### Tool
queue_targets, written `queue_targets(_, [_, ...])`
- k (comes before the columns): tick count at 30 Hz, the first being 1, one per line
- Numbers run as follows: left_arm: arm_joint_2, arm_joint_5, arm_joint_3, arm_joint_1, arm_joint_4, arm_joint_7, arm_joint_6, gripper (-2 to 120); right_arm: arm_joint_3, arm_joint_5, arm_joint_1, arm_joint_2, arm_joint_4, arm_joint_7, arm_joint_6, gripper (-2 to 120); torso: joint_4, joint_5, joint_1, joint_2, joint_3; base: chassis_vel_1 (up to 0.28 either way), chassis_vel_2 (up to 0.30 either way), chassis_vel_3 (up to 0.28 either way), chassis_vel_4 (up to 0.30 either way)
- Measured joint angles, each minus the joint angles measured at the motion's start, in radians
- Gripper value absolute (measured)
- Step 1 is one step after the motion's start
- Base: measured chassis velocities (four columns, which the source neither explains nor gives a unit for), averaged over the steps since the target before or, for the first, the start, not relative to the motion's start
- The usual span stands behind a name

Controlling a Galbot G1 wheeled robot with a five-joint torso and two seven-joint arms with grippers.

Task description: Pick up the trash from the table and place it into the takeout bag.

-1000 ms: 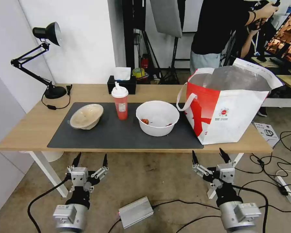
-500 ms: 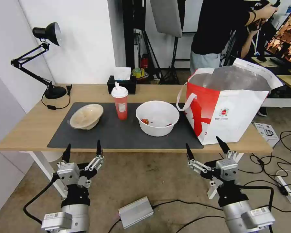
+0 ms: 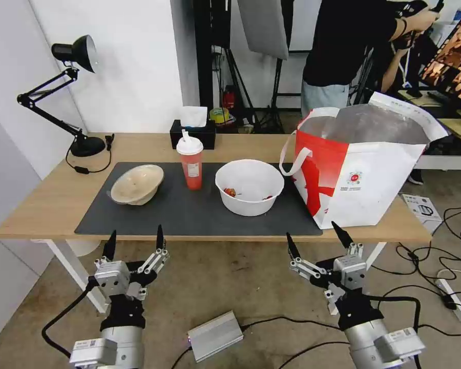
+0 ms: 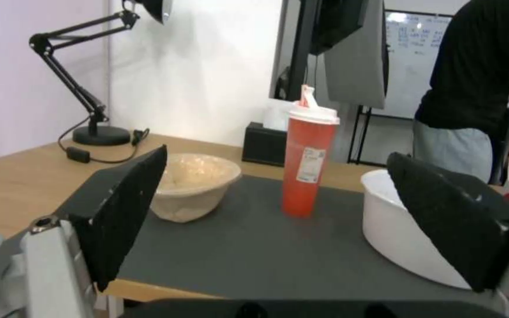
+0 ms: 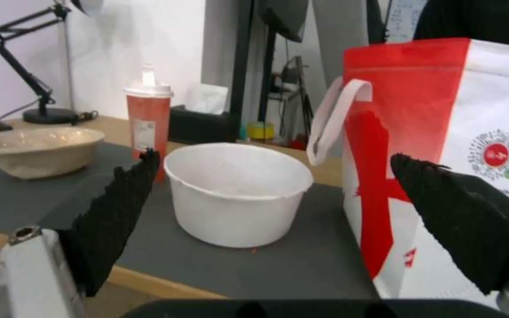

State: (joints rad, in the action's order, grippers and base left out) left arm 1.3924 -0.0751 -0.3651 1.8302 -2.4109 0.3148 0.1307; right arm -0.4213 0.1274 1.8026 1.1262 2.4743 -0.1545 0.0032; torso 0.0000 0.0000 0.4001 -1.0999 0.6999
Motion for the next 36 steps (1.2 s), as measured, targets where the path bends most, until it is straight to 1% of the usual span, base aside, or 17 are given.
queue_targets(6, [-0.002, -0.004, 0.002, 0.007, 0.002, -0.004, -0.002, 100, -0.026, 0.063, -0.023, -0.04, 0.002, 0.044, 0.003, 100, 0.0, 0.0, 0.0, 0.0, 0.0, 0.0, 0.0, 0.0, 0.0])
queue_targets(7, [-0.001, -0.005, 0.003, 0.009, 0.002, -0.005, -0.002, 100, -0.037, 0.089, -0.032, -0.056, 0.001, 0.065, 0.009, 100, -0.0001, 0.0, 0.0, 0.0, 0.0, 0.0, 0.0, 0.0, 0.0])
queue_targets(9, [-0.001, -0.005, 0.003, 0.009, 0.002, -0.006, -0.002, 100, -0.04, 0.097, -0.035, -0.062, 0.0, 0.07, 0.011, 100, 0.0, 0.0, 0.0, 0.0, 0.0, 0.0, 0.0, 0.0, 0.0])
queue_targets(11, [0.002, -0.005, 0.003, 0.012, 0.001, -0.006, -0.002, 100, -0.064, 0.155, -0.065, -0.113, -0.012, 0.1, 0.024, 100, 0.0, 0.0001, 0.0, 0.0, 0.0, 0.0, 0.0, 0.0, 0.0])
queue_targets(12, [0.002, -0.005, 0.003, 0.012, 0.001, -0.006, -0.002, 100, -0.064, 0.155, -0.065, -0.113, -0.012, 0.1, 0.024, 100, 0.0, 0.0001, 0.0, 0.0, 0.0, 0.0, 0.0, 0.0, 0.0])
queue_targets(15, [0.004, -0.006, 0.0, 0.017, 0.001, -0.006, -0.002, 100, -0.083, 0.2, -0.094, -0.17, -0.026, 0.111, 0.025, 100, 0.0, 0.0, 0.0, 0.0, 0.0, 0.0, 0.0, 0.0, 0.0])
queue_targets(16, [0.004, -0.006, 0.0, 0.017, 0.001, -0.006, -0.002, 100, -0.083, 0.2, -0.094, -0.17, -0.026, 0.111, 0.025, 100, 0.0, 0.0, 0.0, 0.0, 0.0, 0.0, 0.0, 0.0, 0.0])
queue_targets(20, [0.007, -0.006, -0.005, 0.018, 0.001, -0.006, -0.002, 100, -0.09, 0.243, -0.133, -0.242, -0.044, 0.119, 0.025, 100, 0.0, 0.0, 0.0, 0.0, 0.0, 0.0, 0.0, 0.0, 0.0])
queue_targets(21, [0.007, -0.006, -0.005, 0.018, 0.001, -0.006, -0.002, 100, -0.09, 0.243, -0.133, -0.242, -0.044, 0.119, 0.025, 100, 0.0, 0.0, 0.0, 0.0, 0.0, 0.0, 0.0, 0.0, 0.0])
queue_targets(23, [0.014, -0.006, -0.005, 0.021, 0.001, -0.006, -0.002, 100, -0.099, 0.253, -0.161, -0.272, -0.054, 0.138, 0.023, 100, 0.0, 0.0001, 0.0, 0.0, 0.0, 0.0, 0.0, 0.0, 0.0])
queue_targets(24, [0.016, -0.006, -0.005, 0.021, 0.001, -0.006, -0.002, 100, -0.101, 0.255, -0.167, -0.277, -0.056, 0.14, 0.023, 100, 0.0, 0.0, 0.0, 0.0, 0.0, 0.0, 0.0, 0.0, 0.0])
queue_targets(25, [0.023, -0.006, -0.005, 0.022, 0.001, -0.006, -0.001, 100, -0.106, 0.271, -0.192, -0.301, -0.066, 0.145, 0.022, 100, 0.0, 0.0002, 0.0, 0.0, 0.0, 0.0, 0.0, 0.0, 0.0])
queue_targets(26, [0.023, -0.006, -0.005, 0.022, 0.001, -0.006, -0.001, 100, -0.106, 0.271, -0.192, -0.301, -0.066, 0.145, 0.022, 100, 0.0, 0.0002, 0.0, 0.0, 0.0, 0.0, 0.0, 0.0, 0.0])
queue_targets(29, [0.032, -0.002, -0.005, 0.024, 0.005, -0.007, 0.0, 100, -0.115, 0.307, -0.229, -0.348, -0.084, 0.146, 0.019, 100, 0.0, 0.0, 0.0, 0.0, 0.0, 0.0, 0.0, 0.0, 0.0])
queue_targets(30, [0.032, -0.002, -0.005, 0.024, 0.005, -0.007, 0.0, 100, -0.115, 0.307, -0.229, -0.348, -0.084, 0.146, 0.019, 100, 0.0, 0.0, 0.0, 0.0, 0.0, 0.0, 0.0, 0.0, 0.0])
queue_targets(33, [0.023, 0.005, -0.002, 0.023, 0.013, -0.008, -0.001, 100, -0.118, 0.358, -0.253, -0.393, -0.102, 0.156, 0.018, 100, 0.0, 0.0001, 0.0, 0.0, 0.0, 0.0, 0.0, 0.0, 0.0])
queue_targets(36, [0.011, 0.005, -0.001, 0.018, 0.018, -0.008, -0.002, 100, -0.118, 0.376, -0.265, -0.412, -0.11, 0.167, 0.018, 100, 0.0, 0.0001, 0.0, 0.0, 0.0, 0.0, 0.0, 0.0, 0.0])
